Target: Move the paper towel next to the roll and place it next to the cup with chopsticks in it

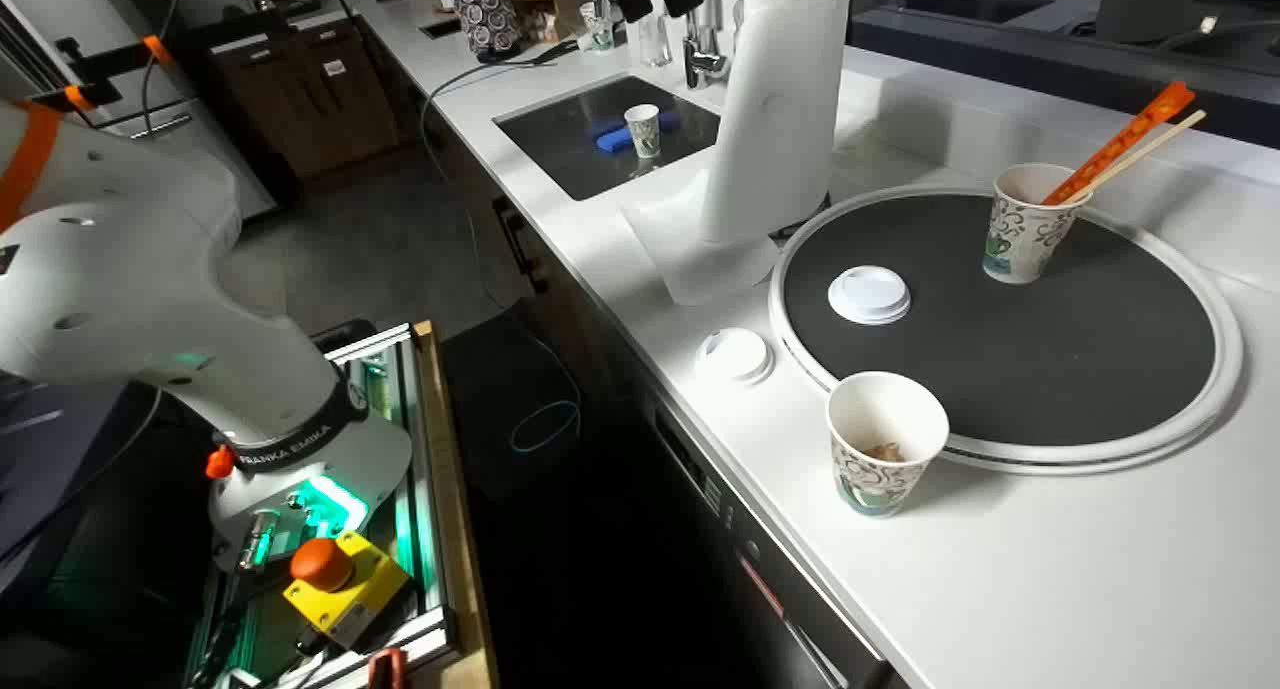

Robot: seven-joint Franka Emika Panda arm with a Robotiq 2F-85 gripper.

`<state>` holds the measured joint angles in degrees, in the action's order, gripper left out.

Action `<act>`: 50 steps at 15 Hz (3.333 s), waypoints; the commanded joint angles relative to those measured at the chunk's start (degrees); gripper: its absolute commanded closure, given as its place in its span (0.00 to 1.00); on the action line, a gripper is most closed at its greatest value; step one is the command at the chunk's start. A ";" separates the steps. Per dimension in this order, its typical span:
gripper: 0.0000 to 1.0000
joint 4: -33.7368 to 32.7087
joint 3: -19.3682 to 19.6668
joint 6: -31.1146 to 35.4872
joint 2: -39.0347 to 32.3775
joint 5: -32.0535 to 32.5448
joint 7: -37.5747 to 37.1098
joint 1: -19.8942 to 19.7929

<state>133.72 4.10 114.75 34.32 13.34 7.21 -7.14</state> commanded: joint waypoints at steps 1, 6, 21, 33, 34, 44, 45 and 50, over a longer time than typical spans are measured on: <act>0.00 -0.14 0.43 -0.20 -0.02 0.30 -0.26 0.59; 0.00 -0.14 0.43 -0.20 -0.02 0.30 -0.26 0.59; 0.00 0.28 -5.83 -0.16 -8.06 -3.56 6.13 12.53; 0.00 7.48 -8.97 26.88 -30.75 -6.62 30.32 19.21; 0.00 8.48 -9.61 27.71 -31.68 -6.76 32.81 19.13; 0.00 14.62 -11.60 40.19 -29.30 2.62 31.57 17.95; 0.00 16.27 -11.78 43.43 -28.91 5.28 30.46 17.83; 0.00 21.32 -11.80 52.02 -28.38 13.52 23.62 17.54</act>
<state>151.30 -7.25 163.95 3.73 22.07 35.69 11.33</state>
